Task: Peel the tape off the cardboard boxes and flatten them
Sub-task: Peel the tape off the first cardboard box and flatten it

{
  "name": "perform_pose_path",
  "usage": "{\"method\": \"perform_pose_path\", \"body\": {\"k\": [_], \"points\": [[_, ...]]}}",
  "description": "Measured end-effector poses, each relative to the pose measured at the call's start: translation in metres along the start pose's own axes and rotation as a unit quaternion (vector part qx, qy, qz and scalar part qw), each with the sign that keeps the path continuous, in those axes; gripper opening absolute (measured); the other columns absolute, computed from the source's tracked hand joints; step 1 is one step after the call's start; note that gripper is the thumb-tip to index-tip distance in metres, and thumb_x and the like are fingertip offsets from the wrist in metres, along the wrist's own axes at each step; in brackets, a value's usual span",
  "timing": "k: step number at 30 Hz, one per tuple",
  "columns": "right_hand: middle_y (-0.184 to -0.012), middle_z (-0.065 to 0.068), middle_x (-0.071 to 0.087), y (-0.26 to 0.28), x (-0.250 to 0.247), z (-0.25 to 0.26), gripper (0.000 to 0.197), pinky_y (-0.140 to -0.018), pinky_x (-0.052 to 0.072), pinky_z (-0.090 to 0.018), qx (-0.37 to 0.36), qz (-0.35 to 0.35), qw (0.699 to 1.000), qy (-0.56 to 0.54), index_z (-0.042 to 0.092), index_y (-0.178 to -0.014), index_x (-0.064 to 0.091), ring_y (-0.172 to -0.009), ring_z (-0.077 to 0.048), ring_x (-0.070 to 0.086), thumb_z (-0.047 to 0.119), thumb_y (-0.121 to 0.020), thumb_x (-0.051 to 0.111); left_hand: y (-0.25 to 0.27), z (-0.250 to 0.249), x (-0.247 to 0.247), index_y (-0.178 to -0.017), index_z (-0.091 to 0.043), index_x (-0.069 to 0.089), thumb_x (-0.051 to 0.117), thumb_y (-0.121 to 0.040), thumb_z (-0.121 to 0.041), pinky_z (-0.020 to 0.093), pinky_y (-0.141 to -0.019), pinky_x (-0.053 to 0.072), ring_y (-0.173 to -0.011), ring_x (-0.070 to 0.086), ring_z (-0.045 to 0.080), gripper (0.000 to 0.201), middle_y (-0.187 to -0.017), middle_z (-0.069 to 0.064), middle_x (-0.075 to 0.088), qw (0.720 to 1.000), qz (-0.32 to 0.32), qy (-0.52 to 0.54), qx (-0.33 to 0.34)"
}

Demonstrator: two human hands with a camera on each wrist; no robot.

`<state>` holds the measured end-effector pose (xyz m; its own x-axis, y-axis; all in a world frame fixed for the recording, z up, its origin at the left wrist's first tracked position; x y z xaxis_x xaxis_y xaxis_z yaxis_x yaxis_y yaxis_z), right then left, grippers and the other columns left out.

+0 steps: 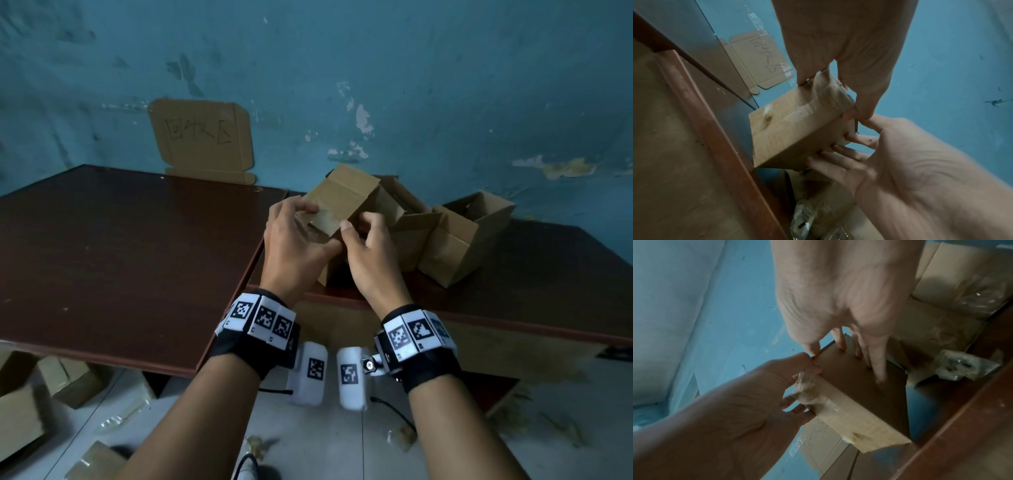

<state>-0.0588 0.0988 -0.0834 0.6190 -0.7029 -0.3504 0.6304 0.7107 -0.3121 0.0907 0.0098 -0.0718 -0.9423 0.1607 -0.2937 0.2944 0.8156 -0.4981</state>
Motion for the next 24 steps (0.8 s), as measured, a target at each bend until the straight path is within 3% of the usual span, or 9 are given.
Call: {"method": "perform_pose_path", "body": {"k": [4,9,15,19,24], "points": [[-0.158,-0.006,0.043,0.000,0.008,0.001,0.055,-0.114,0.048,-0.050,-0.011,0.013,1.000,-0.012,0.020,-0.154,0.041,-0.142,-0.022,0.049,0.044,-0.106,0.057,0.003,0.002,0.002,-0.103,-0.033,0.065,0.092,-0.074,-0.029,-0.004,-0.088,0.027,-0.129,0.044,0.007,0.040,-0.137,-0.010,0.047,1.000,-0.009,-0.002,-0.009],[-0.158,-0.006,0.044,-0.002,0.000,0.005,0.051,-0.120,0.042,-0.044,-0.027,0.003,0.999,-0.018,0.017,-0.153,0.045,-0.144,-0.018,0.046,0.033,-0.107,0.061,0.008,0.005,0.007,-0.120,-0.030,0.055,0.090,-0.076,-0.026,-0.003,-0.081,0.037,-0.120,0.050,0.013,0.057,-0.133,-0.004,0.044,1.000,0.003,0.012,-0.017],[-0.156,-0.005,0.047,0.001,0.002,0.006,0.051,-0.120,0.041,-0.039,-0.038,0.013,0.999,-0.002,0.017,-0.153,0.045,-0.144,-0.016,0.046,0.031,-0.107,0.061,0.010,0.008,0.006,-0.124,-0.026,0.059,0.091,-0.076,-0.024,-0.006,-0.079,0.034,-0.102,0.045,-0.015,0.058,-0.134,-0.005,0.044,0.999,-0.002,0.023,-0.032],[-0.156,-0.005,0.048,0.002,0.003,0.007,0.050,-0.115,0.039,-0.028,-0.043,0.016,0.999,0.002,0.016,-0.153,0.046,-0.143,-0.014,0.045,0.030,-0.107,0.061,0.010,0.007,0.001,-0.122,-0.027,0.060,0.092,-0.074,-0.028,-0.005,-0.079,0.033,-0.102,0.047,-0.002,0.057,-0.133,-0.005,0.047,0.999,-0.012,0.012,-0.034],[-0.155,-0.005,0.047,0.002,0.007,0.009,0.050,-0.105,0.034,-0.018,-0.052,0.019,0.998,0.011,0.015,-0.153,0.046,-0.129,0.000,0.040,0.028,-0.107,0.061,0.010,0.011,-0.002,-0.121,-0.026,0.060,0.093,-0.074,-0.027,0.009,-0.087,0.039,-0.118,0.048,0.011,0.057,-0.135,-0.004,0.048,0.998,-0.015,0.017,-0.052]]}}
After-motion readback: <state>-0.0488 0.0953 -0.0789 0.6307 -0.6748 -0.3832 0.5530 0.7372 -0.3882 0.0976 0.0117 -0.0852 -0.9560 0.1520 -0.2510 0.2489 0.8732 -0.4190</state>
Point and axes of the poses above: each hand's wrist, its own y-axis away from the middle knuckle, its own x-axis out of the palm, z = x × y, the point moved 10 cm from there along -y, towards the middle knuckle
